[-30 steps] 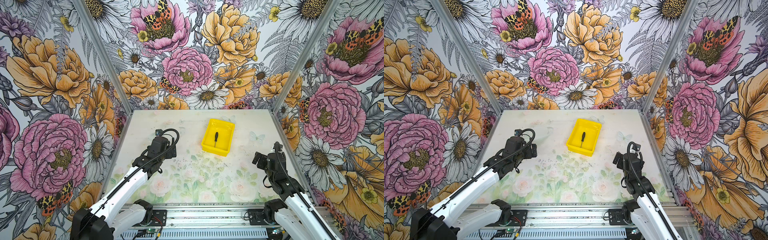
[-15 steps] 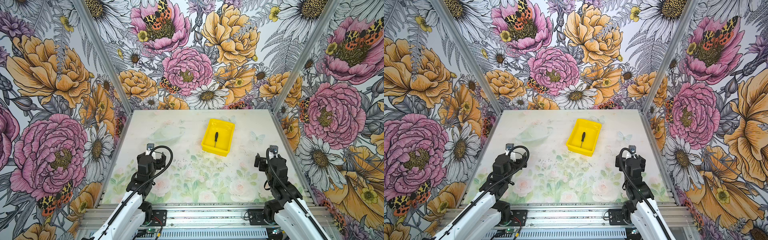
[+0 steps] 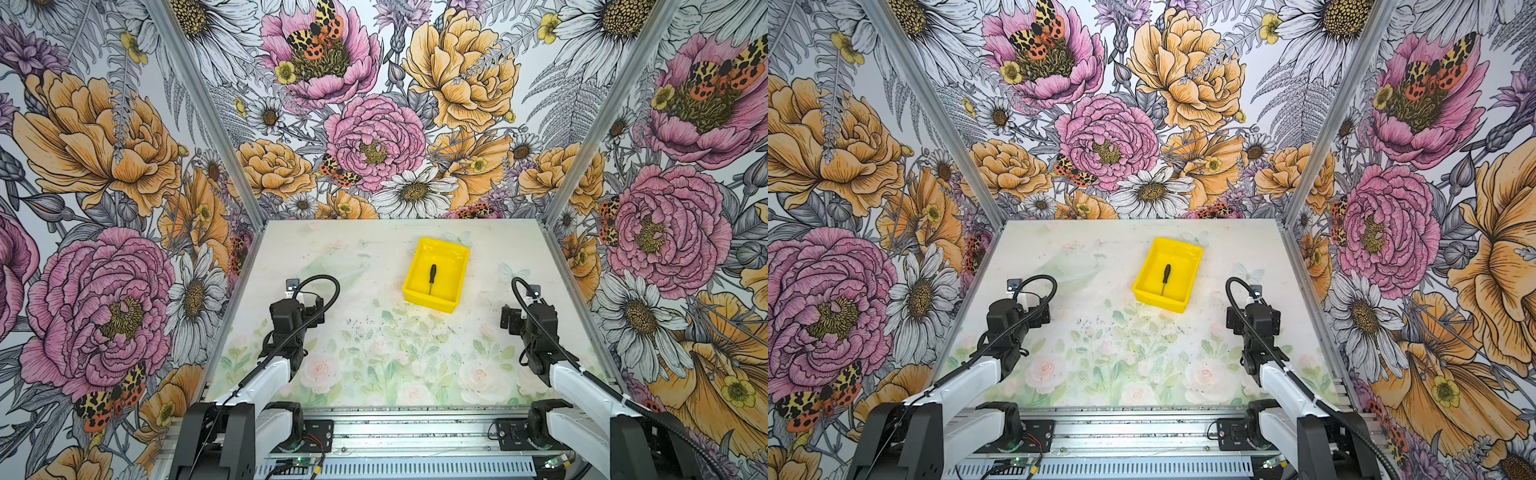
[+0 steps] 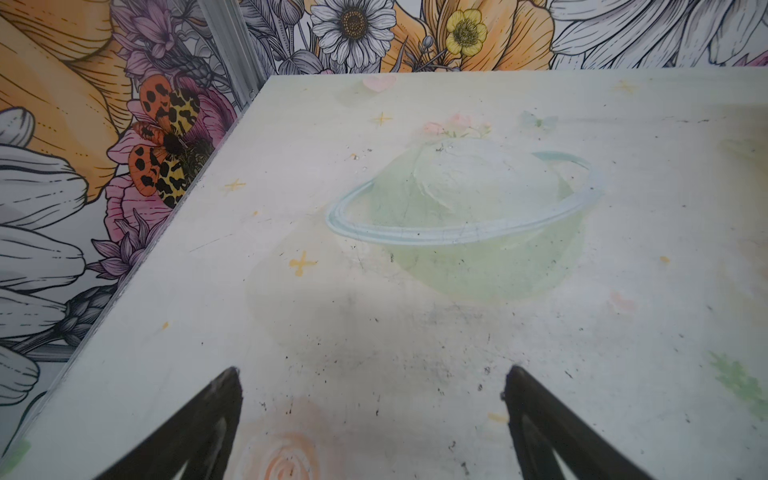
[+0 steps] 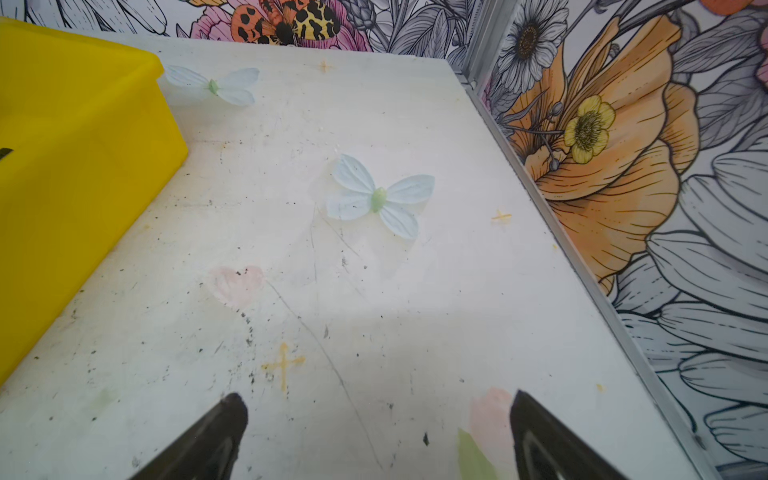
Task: Put the screwdriver in the bin
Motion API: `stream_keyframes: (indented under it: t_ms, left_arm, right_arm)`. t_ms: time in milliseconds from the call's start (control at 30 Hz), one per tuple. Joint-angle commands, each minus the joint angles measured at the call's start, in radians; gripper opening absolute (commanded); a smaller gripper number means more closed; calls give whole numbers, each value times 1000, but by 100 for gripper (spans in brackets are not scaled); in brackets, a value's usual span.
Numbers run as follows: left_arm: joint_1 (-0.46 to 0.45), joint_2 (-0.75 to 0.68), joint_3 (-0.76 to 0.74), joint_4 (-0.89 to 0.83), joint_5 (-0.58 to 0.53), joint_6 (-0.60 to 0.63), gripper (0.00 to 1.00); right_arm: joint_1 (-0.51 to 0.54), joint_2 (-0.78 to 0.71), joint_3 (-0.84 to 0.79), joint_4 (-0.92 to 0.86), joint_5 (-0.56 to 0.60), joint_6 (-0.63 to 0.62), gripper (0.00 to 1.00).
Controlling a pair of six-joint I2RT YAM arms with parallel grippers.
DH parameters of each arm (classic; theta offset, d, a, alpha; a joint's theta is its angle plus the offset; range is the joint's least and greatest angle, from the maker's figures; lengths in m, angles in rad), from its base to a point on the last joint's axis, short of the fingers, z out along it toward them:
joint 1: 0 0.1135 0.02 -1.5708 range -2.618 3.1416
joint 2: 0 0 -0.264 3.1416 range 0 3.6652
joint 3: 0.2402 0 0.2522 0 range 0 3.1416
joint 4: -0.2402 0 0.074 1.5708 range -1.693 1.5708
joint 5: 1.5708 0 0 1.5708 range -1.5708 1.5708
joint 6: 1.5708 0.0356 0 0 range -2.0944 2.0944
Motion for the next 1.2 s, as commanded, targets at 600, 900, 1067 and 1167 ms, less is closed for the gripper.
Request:
stream_keyframes:
  t_ms: [600,900,1067,1167]
  left_arm:
    - [58,385,102,493,150,-31,99]
    - [56,430,94,557,90,-51,99]
    - [54,431,93,559,89,-49,99]
    - [53,430,93,557,88,-49,99]
  right_arm:
    - [-62,441,165,513,-177,-8,99]
    - [-74,470,129,604,-179,0,100]
    - [-72,469,128,603,-177,0,99]
    - [-73,467,126,604,-178,-1,99]
